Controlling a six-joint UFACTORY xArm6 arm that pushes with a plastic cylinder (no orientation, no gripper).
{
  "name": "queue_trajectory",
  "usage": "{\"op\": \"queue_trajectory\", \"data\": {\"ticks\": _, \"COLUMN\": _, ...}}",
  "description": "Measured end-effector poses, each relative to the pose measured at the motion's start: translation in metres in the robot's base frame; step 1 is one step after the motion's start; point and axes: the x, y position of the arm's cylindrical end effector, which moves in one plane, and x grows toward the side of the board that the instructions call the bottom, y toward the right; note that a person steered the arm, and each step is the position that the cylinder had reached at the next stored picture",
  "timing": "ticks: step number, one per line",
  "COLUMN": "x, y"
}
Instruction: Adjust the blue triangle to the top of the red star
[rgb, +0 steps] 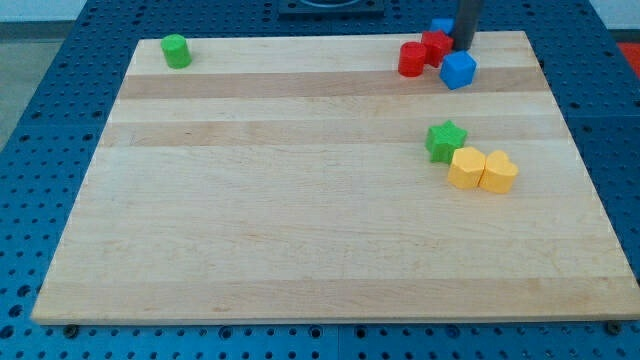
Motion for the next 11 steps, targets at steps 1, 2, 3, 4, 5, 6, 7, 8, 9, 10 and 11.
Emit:
{"op": "queue_trajectory", "data": {"ticks": 1, "x": 0.0, "y": 0.004}}
{"op": "queue_trajectory", "data": {"ticks": 2, "x": 0.0, "y": 0.03}}
{"op": "queue_trajectory", "data": {"ticks": 3, "x": -0.007, "y": 0.052}}
{"op": "queue_trajectory", "data": {"ticks": 4, "x": -0.029, "y": 0.052}}
{"op": "queue_trajectory", "data": {"ticks": 5, "x": -0.029, "y": 0.048}}
{"op": "queue_trajectory", "data": {"ticks": 6, "x": -0.029, "y": 0.045}}
{"op": "queue_trajectory", "data": {"ticks": 7, "x": -0.029, "y": 0.043}}
{"op": "queue_trajectory", "data": {"ticks": 8, "x": -0.029, "y": 0.038}}
{"op": "queue_trajectory", "data": {"ticks": 9, "x": -0.029, "y": 0.03}}
{"op": "queue_trajectory", "data": {"ticks": 10, "x": -0.027, "y": 0.023}}
{"op": "queue_trajectory", "data": {"ticks": 11, "x": -0.028, "y": 0.016}}
